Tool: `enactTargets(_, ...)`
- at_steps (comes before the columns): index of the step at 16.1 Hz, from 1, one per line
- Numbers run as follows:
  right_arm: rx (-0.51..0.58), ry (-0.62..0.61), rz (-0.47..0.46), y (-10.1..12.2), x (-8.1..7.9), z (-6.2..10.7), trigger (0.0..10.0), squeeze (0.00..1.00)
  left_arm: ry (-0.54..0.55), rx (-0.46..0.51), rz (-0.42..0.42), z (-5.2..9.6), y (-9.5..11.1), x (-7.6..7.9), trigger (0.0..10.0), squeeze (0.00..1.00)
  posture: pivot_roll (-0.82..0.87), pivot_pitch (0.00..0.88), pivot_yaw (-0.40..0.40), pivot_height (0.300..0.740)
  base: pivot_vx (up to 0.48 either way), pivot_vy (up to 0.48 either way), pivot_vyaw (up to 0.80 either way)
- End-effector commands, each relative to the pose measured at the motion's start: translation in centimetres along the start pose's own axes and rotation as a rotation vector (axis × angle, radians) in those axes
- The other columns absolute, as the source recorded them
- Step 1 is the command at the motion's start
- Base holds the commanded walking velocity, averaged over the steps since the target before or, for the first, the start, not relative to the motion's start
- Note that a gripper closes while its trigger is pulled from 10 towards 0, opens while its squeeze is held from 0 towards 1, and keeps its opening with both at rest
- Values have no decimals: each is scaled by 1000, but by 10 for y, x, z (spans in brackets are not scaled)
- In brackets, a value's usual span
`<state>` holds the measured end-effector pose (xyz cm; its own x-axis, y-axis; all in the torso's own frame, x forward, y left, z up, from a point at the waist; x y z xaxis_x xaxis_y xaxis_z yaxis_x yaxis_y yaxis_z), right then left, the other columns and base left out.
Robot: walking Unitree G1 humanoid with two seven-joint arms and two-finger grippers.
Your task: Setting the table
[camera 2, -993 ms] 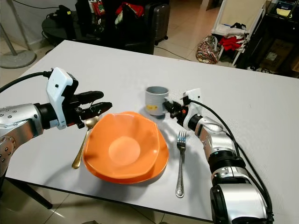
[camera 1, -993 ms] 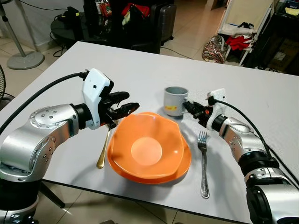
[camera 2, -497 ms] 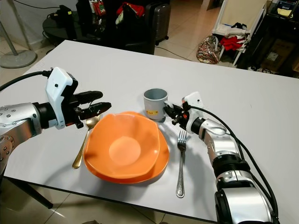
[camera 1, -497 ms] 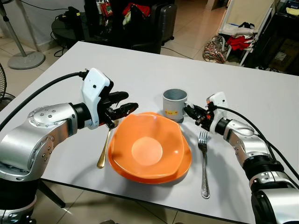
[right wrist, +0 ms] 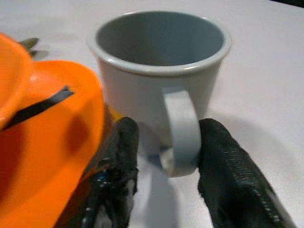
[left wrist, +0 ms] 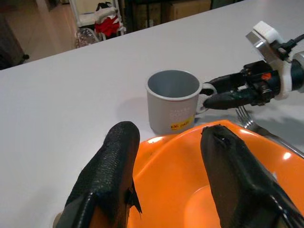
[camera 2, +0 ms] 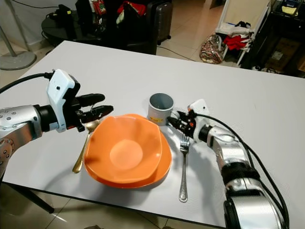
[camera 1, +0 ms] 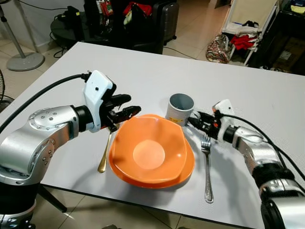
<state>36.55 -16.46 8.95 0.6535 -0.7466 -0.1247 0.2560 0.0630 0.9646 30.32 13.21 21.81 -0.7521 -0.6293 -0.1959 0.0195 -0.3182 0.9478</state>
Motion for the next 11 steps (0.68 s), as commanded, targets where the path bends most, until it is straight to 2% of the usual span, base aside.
enactTargets(1,30,14,9,10,3,6,10000,1000,-10,14,-37,1,8,1,10000,0,-48,50,-37,740,0,0,0)
enactTargets(3,74,79,26,24,-1,18,10000,1000,-1,21,-42,2,10,1,10000,0,-45,51,-44,740,0,0,0)
enactTargets(4,80,99,62,32,-2,32,10000,1000,7,31,-36,3,13,0,10000,0,-45,52,-48,740,0,0,0)
enactTargets(5,78,105,77,34,-3,37,10000,1000,10,34,-32,4,14,0,10000,0,-45,52,-48,740,0,0,0)
enactTargets(7,74,123,111,41,-8,62,10000,1000,24,33,-28,6,13,2,10000,0,-46,57,-51,740,0,0,0)
enactTargets(8,90,110,129,50,-14,82,10000,1000,51,21,-21,9,12,3,10000,0,-47,60,-53,740,0,0,0)
enactTargets(10,146,78,105,66,-22,97,10000,1000,123,23,21,12,13,0,10000,0,-52,75,-52,740,0,0,0)
enactTargets(11,152,75,100,68,-24,99,10000,1000,135,28,30,12,14,-1,10000,0,-52,75,-52,740,0,0,0)
Point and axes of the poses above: a point about 5 cm out from each wrist's last joint towards the gripper, its own z axis pointing back from the gripper into the wrist, its own y axis along the axis of the wrist's last joint, x = y × z, the point moved 4 cm from there along -z, pointing out of the wrist towards the gripper, and after that the axes turned 5 degrees about -z, right-handed, at the moved point
